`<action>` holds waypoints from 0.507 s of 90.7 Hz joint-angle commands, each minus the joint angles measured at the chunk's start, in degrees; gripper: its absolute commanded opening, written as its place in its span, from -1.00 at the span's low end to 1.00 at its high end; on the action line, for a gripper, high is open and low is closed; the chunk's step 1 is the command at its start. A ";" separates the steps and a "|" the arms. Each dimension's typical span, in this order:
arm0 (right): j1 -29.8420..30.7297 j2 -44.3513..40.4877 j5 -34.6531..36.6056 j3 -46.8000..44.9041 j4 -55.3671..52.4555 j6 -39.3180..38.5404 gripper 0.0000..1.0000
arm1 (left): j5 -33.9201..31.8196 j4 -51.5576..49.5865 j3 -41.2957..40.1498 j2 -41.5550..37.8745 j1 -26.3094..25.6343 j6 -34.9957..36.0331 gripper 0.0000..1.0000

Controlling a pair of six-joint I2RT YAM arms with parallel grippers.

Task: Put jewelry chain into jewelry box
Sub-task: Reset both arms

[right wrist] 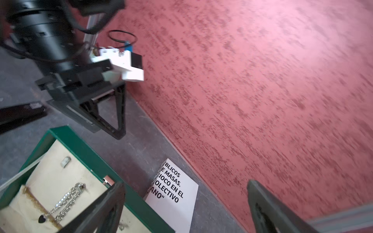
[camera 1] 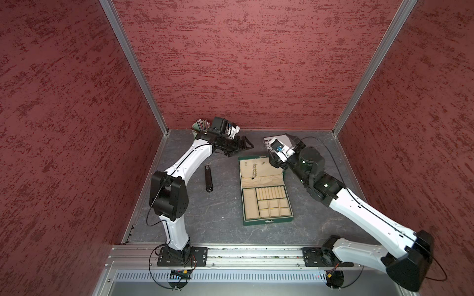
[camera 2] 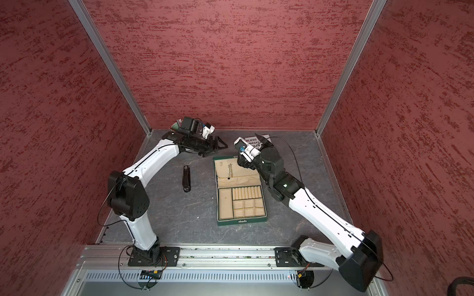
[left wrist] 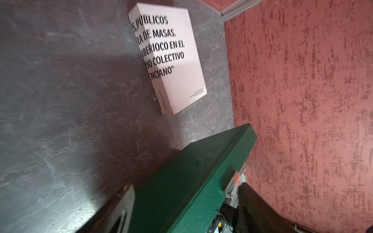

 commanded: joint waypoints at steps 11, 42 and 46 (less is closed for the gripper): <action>-0.42 -11.79 7.01 -11.80 2.21 27.05 0.97 | -23.21 4.08 -16.77 -23.43 1.38 -2.12 0.99; -4.99 -13.62 14.12 -26.33 12.04 23.05 0.98 | -54.44 49.99 -71.85 -66.42 -0.72 20.67 0.99; -7.05 -14.06 12.18 -28.45 15.73 23.06 0.98 | -50.87 49.86 -73.94 -67.35 0.43 28.20 0.99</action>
